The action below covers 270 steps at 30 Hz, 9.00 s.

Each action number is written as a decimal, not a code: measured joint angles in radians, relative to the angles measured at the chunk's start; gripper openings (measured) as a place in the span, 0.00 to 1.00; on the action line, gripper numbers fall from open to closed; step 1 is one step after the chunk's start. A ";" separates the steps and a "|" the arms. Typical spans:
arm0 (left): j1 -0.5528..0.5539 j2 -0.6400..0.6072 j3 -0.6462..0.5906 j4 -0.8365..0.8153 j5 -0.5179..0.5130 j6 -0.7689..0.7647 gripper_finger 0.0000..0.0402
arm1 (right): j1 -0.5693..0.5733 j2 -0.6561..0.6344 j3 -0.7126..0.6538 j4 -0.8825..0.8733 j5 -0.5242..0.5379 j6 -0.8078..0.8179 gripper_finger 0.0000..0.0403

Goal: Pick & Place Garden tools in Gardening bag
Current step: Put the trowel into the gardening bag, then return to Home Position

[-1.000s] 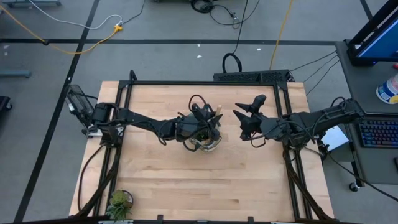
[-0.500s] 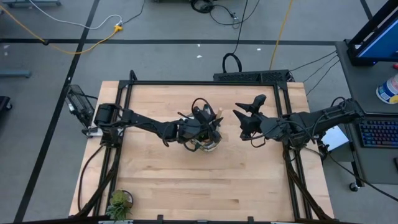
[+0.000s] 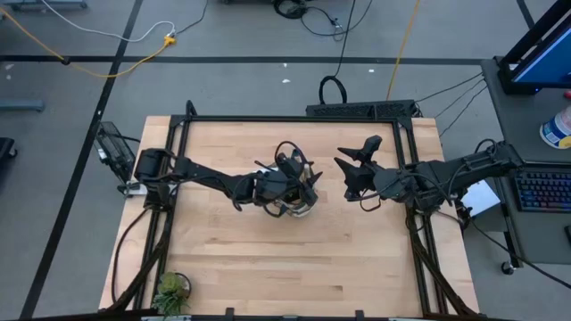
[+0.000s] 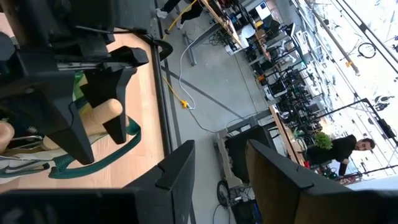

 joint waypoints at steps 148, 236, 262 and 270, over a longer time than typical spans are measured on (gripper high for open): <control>-0.214 -1.350 -0.840 -0.314 0.189 -0.032 0.54 | 0.002 -1.091 -0.475 -0.326 -0.838 0.837 0.33; -0.136 -1.872 -1.086 -0.714 0.261 -0.058 0.54 | 0.002 -1.091 -0.982 0.260 -0.677 0.784 0.33; -0.136 -1.872 -1.086 -0.713 0.261 -0.059 0.54 | 0.002 -1.091 -0.986 0.344 -0.677 0.784 0.33; -0.136 -1.872 -1.086 -0.713 0.261 -0.059 0.54 | 0.002 -1.091 -0.984 0.346 -0.678 0.784 0.33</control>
